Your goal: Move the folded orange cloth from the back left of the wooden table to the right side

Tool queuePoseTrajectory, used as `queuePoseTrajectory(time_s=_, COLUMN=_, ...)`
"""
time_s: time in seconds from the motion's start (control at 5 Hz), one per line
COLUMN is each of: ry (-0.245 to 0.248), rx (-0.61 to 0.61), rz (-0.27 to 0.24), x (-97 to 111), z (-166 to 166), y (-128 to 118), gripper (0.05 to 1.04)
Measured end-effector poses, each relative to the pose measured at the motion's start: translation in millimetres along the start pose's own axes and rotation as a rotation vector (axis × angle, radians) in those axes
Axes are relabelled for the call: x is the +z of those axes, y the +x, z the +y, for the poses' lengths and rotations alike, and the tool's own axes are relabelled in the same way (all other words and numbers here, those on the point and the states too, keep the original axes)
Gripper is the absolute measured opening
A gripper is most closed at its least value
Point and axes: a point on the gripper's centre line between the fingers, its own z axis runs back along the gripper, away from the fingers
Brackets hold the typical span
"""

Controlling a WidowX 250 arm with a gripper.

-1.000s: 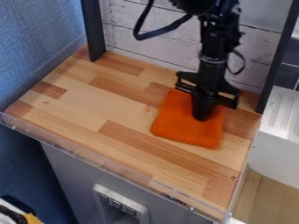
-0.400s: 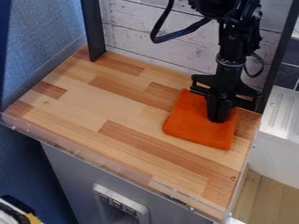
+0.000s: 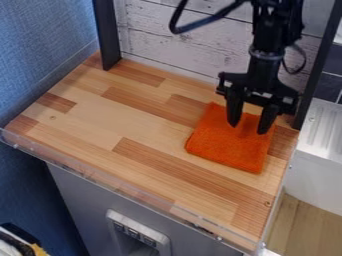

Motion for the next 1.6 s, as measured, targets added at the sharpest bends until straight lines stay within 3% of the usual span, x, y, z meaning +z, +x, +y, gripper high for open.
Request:
queuePoseTrajectory(time_s=0.2, ry=-0.004, rx=-0.026, rz=0.002, x=18, z=1, y=-3, gripper=0.994)
queuePoseTrajectory(time_s=0.6, ry=-0.02, rx=-0.019, rz=-0.046, x=62, z=10, y=-12, gripper=0.999)
queuePoseTrajectory(time_s=0.8, ry=-0.016, rx=-0.008, rz=-0.053, x=72, z=12, y=-18, gripper=0.999)
queuePoseTrajectory(time_s=1.2, ry=-0.004, rx=0.0, rz=-0.048, x=76, z=9, y=-34, gripper=0.996)
queuePoseTrajectory(time_s=1.6, ry=0.002, rx=-0.009, rz=-0.047, x=82, z=-2, y=-35, gripper=0.995)
